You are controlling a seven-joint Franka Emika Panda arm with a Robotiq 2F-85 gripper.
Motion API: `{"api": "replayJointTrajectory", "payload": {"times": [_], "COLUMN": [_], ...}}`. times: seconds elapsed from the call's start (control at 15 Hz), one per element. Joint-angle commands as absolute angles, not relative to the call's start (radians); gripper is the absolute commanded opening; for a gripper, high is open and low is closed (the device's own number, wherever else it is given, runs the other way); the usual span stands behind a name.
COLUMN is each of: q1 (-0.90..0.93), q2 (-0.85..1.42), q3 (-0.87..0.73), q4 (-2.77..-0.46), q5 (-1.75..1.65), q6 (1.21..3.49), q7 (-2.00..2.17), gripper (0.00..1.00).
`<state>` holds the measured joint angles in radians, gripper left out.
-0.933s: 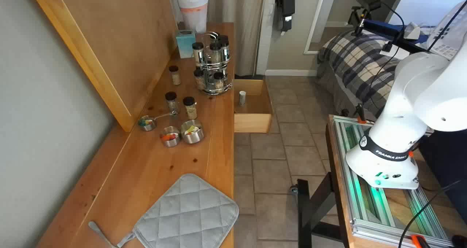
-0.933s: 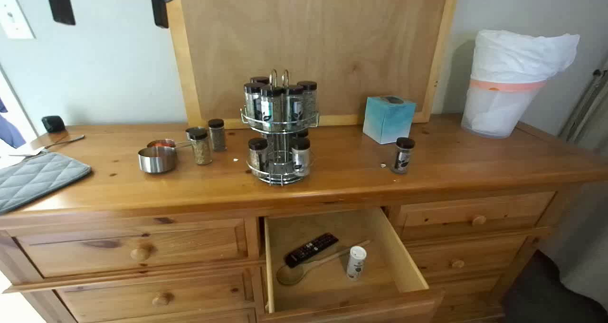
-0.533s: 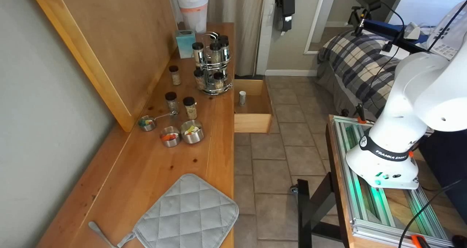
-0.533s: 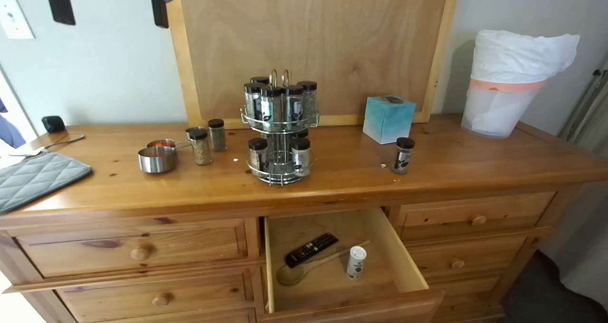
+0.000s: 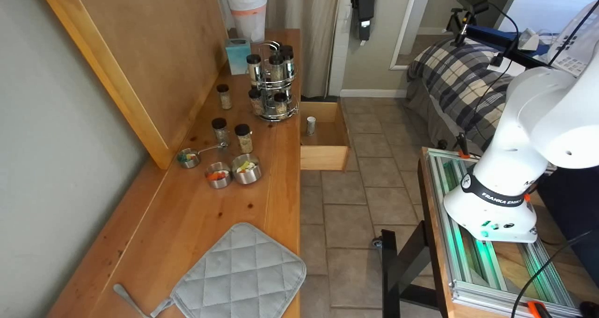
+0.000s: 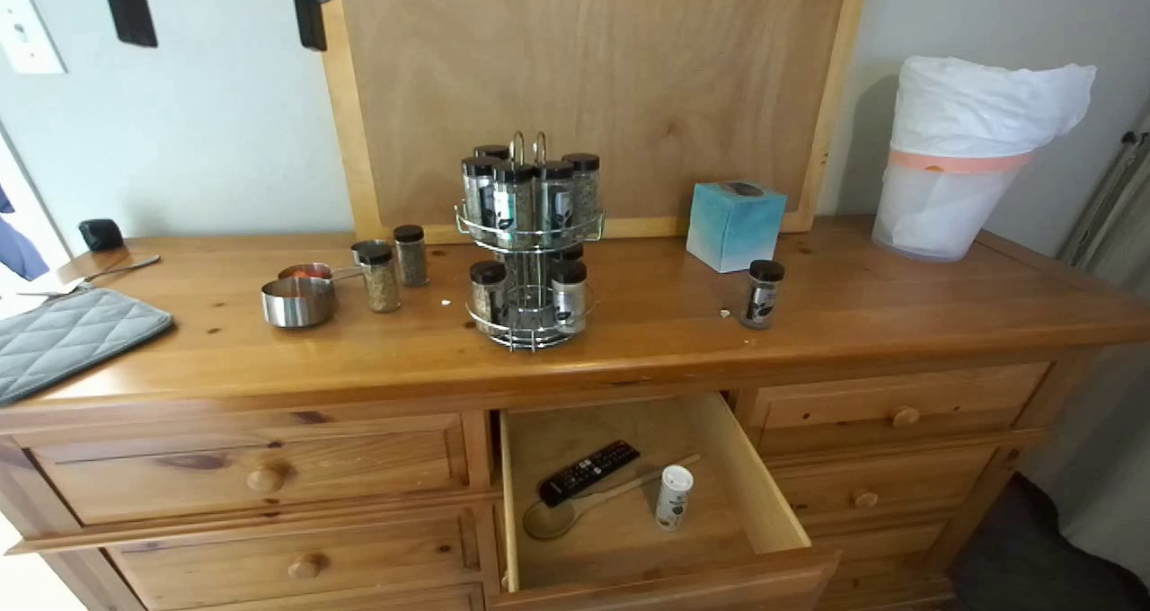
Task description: Move the silver stand backwards.
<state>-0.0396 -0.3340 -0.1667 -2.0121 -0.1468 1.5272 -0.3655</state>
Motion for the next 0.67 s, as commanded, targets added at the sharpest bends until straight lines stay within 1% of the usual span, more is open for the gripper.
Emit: {"api": "replayJointTrajectory", "payload": {"times": [0.0, 0.6], "q1": [-0.053, -0.102], "q2": [-0.271, -0.082], "q3": [-0.168, -0.202], "q4": [-1.948, -1.833], "q5": [-0.114, -0.038], "q6": [1.598, 1.832], "q7": [-0.315, -0.282], "gripper": [1.0, 1.0]}}
